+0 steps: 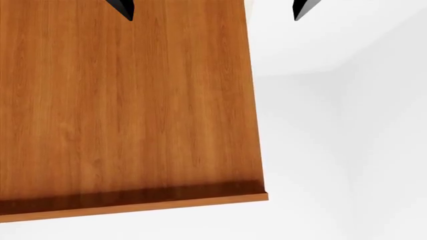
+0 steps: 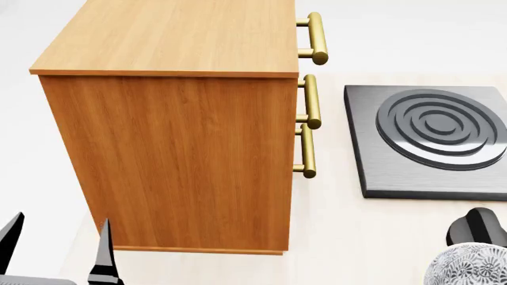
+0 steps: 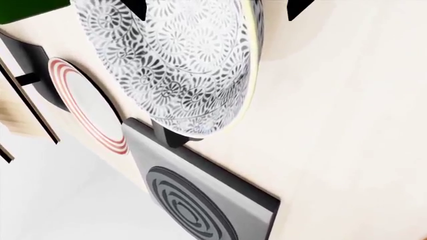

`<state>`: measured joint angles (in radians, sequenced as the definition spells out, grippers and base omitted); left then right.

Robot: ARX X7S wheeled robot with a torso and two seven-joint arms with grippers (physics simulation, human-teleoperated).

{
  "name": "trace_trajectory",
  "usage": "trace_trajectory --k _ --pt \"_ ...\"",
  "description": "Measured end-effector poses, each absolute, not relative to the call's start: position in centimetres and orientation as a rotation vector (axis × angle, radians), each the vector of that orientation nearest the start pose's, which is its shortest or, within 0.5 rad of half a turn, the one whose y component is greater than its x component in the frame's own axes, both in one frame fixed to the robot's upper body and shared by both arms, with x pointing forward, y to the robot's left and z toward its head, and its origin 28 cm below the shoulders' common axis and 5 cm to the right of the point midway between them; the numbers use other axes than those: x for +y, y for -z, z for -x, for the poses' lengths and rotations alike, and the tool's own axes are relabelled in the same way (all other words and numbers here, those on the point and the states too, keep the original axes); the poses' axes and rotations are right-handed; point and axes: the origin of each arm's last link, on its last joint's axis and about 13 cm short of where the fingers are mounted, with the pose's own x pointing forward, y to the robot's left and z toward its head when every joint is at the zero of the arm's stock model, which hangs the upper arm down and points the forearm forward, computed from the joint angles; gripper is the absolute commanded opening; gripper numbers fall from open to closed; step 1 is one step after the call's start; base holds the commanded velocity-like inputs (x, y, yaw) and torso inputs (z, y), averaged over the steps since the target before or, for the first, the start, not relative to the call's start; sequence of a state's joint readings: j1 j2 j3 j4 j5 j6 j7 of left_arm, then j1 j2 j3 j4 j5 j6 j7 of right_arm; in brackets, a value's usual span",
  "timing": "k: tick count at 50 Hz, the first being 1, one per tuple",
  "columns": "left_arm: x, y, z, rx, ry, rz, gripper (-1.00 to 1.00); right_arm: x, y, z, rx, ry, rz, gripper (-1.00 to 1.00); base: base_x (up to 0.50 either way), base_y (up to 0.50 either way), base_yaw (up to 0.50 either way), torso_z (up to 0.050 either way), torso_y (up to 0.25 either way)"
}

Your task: Put the bowl on the top of the cabinet.

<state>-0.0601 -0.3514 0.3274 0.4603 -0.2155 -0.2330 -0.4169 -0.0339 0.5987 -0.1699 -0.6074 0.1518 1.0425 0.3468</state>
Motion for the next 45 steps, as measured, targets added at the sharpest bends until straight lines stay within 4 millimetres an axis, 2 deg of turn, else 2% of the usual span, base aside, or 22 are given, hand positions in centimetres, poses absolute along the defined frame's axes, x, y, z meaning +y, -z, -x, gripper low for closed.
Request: trace_trajectory --k 45 --pt "20.05 -9.21 -20.25 -0.198 0.005 -0.081 1.00 -18.16 -7.50 -17.00 0.454 0.193 0.602 1.00 0.00 0.00 0.00 0.000 0.000"
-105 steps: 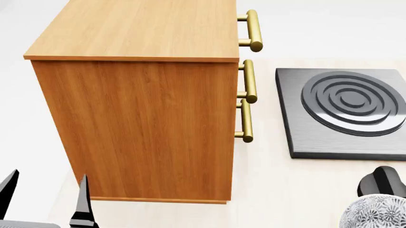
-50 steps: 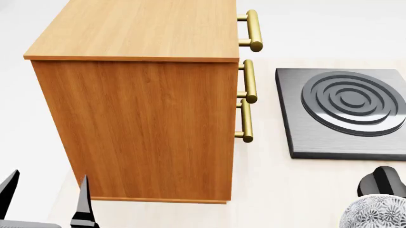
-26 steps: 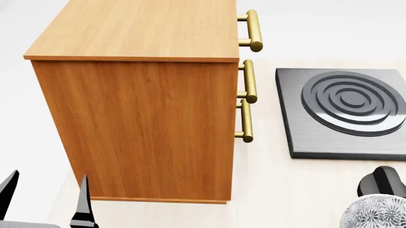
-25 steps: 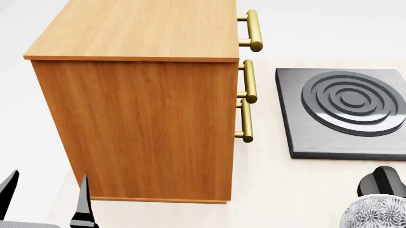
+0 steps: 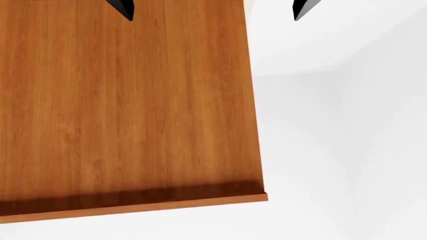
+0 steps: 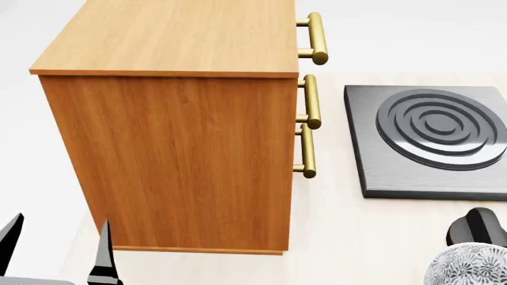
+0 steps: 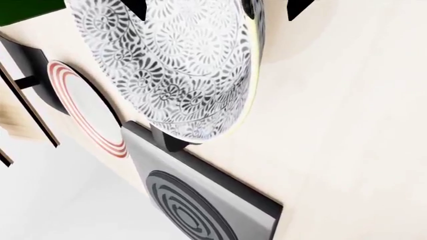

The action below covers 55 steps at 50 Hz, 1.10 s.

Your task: Put the bowl on the top of the cabinet.

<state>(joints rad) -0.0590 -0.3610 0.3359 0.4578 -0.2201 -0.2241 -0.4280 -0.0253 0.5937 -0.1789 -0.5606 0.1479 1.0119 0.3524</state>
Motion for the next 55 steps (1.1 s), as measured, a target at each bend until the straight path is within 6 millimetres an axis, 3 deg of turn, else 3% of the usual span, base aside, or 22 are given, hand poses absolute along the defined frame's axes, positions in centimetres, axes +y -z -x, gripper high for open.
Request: trace_trajectory --k 7,8,24,30,37,55 --pt "20.0 -9.2 -20.3 -0.198 0.005 -0.081 1.00 -18.2 -7.5 -17.1 0.454 0.194 0.600 1.00 0.00 0.00 0.00 0.000 0.000" --pt "20.0 -9.2 -20.3 -0.198 0.005 -0.081 1.00 -18.2 -7.5 -17.1 0.454 0.195 0.600 -1.00 0.00 0.00 0.00 0.000 0.000" --pt "20.0 -9.3 -20.2 -0.198 0.004 -0.082 1.00 -18.0 -7.5 -17.0 0.441 0.179 0.596 -1.00 0.00 0.00 0.00 0.000 0.000" --pt "20.0 -9.3 -20.2 -0.198 0.004 -0.082 1.00 -17.8 -8.6 -17.2 0.415 0.172 0.591 -1.00 0.00 0.00 0.00 0.000 0.000" --pt "20.0 -9.3 -20.2 -0.199 0.004 -0.083 1.00 -17.5 -11.5 -18.1 0.346 0.171 0.583 -1.00 0.00 0.00 0.00 0.000 0.000" --pt "20.1 -9.3 -20.3 -0.198 0.002 -0.086 1.00 -15.4 -21.6 -21.2 0.126 0.171 0.511 -1.00 0.00 0.00 0.00 0.000 0.001"
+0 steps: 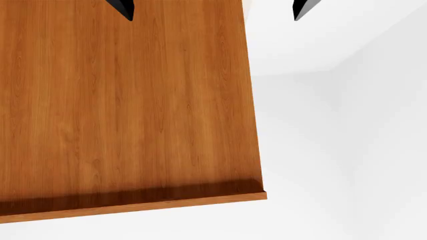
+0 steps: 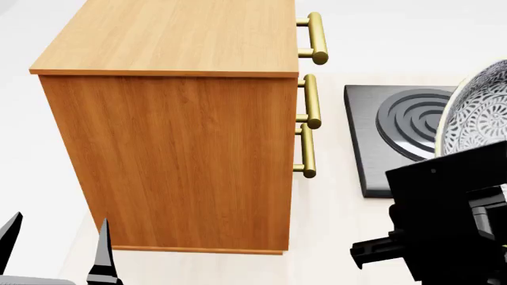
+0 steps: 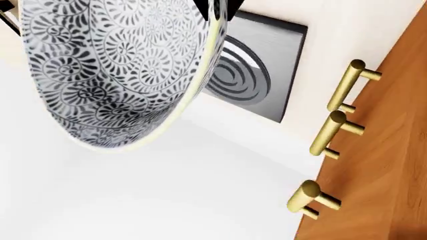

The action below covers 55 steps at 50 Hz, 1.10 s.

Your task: Put the bowl on the top of the cabinet.

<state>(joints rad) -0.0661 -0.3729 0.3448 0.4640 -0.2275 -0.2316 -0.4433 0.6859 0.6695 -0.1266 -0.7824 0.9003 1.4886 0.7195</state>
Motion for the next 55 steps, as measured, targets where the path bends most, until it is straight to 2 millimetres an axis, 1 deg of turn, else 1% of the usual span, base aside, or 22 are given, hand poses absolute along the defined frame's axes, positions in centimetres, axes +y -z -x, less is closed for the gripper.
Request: trace_trajectory --k 13,23,28,38,47,55 --pt "20.1 -9.3 -20.3 -0.199 0.001 -0.086 1.00 -13.2 -29.2 -21.3 -0.054 0.156 0.505 -1.00 0.00 0.00 0.00 0.000 0.000" --pt "20.0 -9.4 -20.3 -0.198 0.003 -0.090 1.00 -11.6 -34.1 -21.2 -0.146 0.159 0.508 -1.00 0.00 0.00 0.00 0.000 0.001" --pt "19.9 -9.4 -20.4 -0.196 0.006 -0.094 1.00 -10.6 -36.6 -21.1 -0.165 0.142 0.504 -1.00 0.00 0.00 0.00 0.000 0.000" --pt "19.8 -9.4 -20.5 -0.193 0.008 -0.099 1.00 -8.5 -41.7 -20.6 -0.147 0.080 0.478 -1.00 0.00 0.00 0.00 0.000 0.001" --pt "19.8 -9.4 -20.6 -0.192 0.007 -0.104 1.00 -6.5 -45.4 -19.9 -0.133 0.034 0.501 -1.00 0.00 0.00 0.00 0.000 0.000" --pt "19.8 -9.5 -20.6 -0.191 0.007 -0.107 1.00 -5.1 -47.5 -19.4 -0.131 0.013 0.549 -1.00 0.00 0.00 0.00 0.000 0.000"
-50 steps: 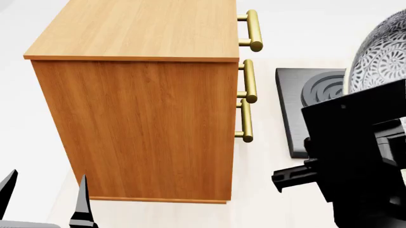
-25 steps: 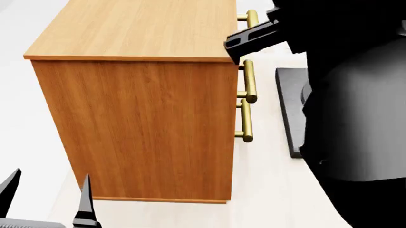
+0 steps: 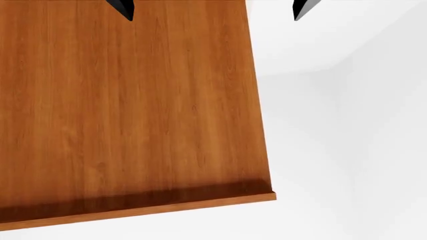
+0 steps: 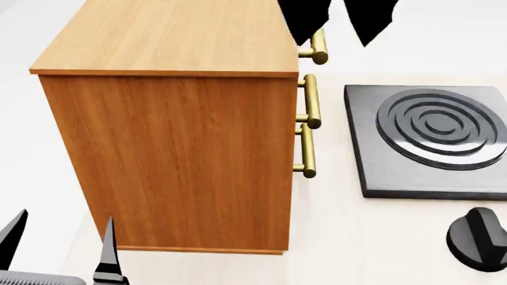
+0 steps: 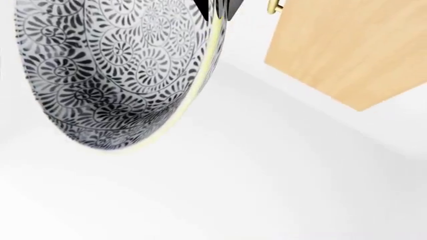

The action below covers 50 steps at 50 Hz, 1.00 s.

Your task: Put the bowl on the top of the cabinet.

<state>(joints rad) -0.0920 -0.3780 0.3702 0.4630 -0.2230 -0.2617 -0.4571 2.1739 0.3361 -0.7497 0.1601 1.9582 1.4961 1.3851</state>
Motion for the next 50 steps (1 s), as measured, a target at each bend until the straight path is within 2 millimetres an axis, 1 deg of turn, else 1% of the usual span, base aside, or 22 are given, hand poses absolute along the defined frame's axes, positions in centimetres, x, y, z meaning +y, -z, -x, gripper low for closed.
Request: trace_trajectory --k 8,19,27,32,50 --pt "19.8 -9.5 -20.6 -0.190 0.006 -0.108 1.00 -4.5 -48.3 -19.9 -0.119 0.006 0.594 -1.00 0.00 0.00 0.00 0.000 0.000" --pt "19.9 -9.5 -20.6 -0.187 0.006 -0.111 1.00 -4.4 -47.7 -21.7 -0.088 0.022 0.635 -1.00 0.00 0.00 0.00 0.000 0.001" --pt "19.9 -9.3 -20.7 -0.183 0.004 -0.111 1.00 -4.2 -46.4 -23.7 -0.053 0.032 0.653 -1.00 0.00 0.00 0.00 0.000 0.000" --pt "20.0 -9.2 -20.7 -0.180 0.003 -0.111 1.00 -3.9 -45.6 -24.5 -0.037 0.027 0.666 -1.00 0.00 0.00 0.00 0.000 0.002" --pt "20.0 -9.1 -20.7 -0.178 0.000 -0.109 1.00 -2.7 -42.7 -25.9 -0.005 -0.019 0.718 -1.00 0.00 0.00 0.00 0.000 0.001"
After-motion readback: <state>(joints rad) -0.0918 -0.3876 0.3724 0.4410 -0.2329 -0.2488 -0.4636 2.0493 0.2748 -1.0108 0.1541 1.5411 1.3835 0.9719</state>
